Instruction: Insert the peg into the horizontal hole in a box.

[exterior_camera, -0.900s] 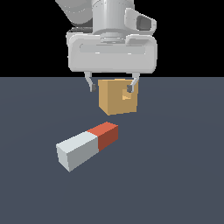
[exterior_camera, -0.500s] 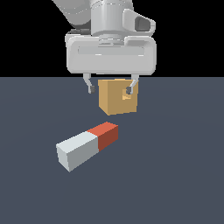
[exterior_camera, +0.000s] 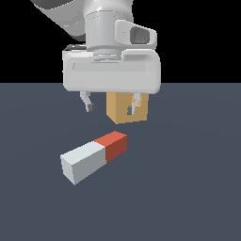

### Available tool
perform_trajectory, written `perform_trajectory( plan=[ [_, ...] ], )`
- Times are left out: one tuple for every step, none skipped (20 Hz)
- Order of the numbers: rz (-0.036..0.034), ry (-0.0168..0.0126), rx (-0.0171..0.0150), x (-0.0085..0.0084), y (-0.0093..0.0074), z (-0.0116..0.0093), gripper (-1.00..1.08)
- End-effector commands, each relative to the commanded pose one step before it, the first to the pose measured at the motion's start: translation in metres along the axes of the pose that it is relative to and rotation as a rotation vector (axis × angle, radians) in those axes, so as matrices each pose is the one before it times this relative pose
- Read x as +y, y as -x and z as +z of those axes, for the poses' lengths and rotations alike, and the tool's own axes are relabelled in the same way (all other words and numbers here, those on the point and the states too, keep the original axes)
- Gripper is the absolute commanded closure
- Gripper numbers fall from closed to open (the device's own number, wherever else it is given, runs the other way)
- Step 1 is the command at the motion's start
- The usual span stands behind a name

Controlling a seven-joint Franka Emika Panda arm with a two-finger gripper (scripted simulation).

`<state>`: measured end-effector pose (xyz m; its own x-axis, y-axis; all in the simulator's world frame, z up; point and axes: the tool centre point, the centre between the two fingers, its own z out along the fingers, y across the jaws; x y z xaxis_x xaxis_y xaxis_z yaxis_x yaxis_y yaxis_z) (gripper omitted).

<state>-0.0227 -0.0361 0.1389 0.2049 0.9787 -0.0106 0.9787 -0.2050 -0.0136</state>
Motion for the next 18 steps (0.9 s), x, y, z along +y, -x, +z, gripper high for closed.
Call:
perform_trajectory(
  plan=[
    [0.07599, 0.00144, 0.00164, -0.00693, 0.00906, 0.00993, -0.92],
    [0.03422, 0.0008, 0.00083, -0.00305, 0.00404, 0.00444, -0.92],
    [0.03573, 0.00083, 0.00087, -0.00319, 0.00421, 0.00464, -0.92],
    [0.03514, 0.00082, 0.00086, -0.00315, 0.00414, 0.00457, -0.92],
    [0.03328, 0.00077, 0.00082, -0.00299, 0.0039, 0.00434, -0.92],
    [0.03144, 0.00073, 0.00079, -0.00283, 0.00367, 0.00411, -0.92],
    [0.02963, 0.00069, 0.00075, -0.00267, 0.00346, 0.00388, -0.92],
    [0.02781, 0.00065, 0.00069, -0.00251, 0.00325, 0.00365, -0.92],
    [0.02601, 0.00062, 0.00063, -0.00235, 0.00305, 0.00341, -0.92],
    [0.02424, 0.00057, 0.00061, -0.0022, 0.00281, 0.0032, -0.92],
    [0.02246, 0.0005, 0.00061, -0.00206, 0.00256, 0.00299, -0.92],
    [0.02065, 0.00044, 0.0006, -0.00191, 0.00232, 0.00278, -0.92],
    [0.01895, 0.00039, 0.00058, -0.00177, 0.0021, 0.00257, -0.92],
    [0.01722, 0.00035, 0.00053, -0.00162, 0.0019, 0.00234, -0.92],
    [0.01547, 0.00032, 0.00048, -0.00145, 0.00171, 0.0021, -0.92],
    [0.01368, 0.00028, 0.00042, -0.00128, 0.00151, 0.00186, -0.92],
    [0.01183, 0.00024, 0.00036, -0.00111, 0.0013, 0.00161, -0.92],
    [0.01001, 0.0002, 0.00031, -0.00094, 0.0011, 0.00137, -0.92]
  ],
)
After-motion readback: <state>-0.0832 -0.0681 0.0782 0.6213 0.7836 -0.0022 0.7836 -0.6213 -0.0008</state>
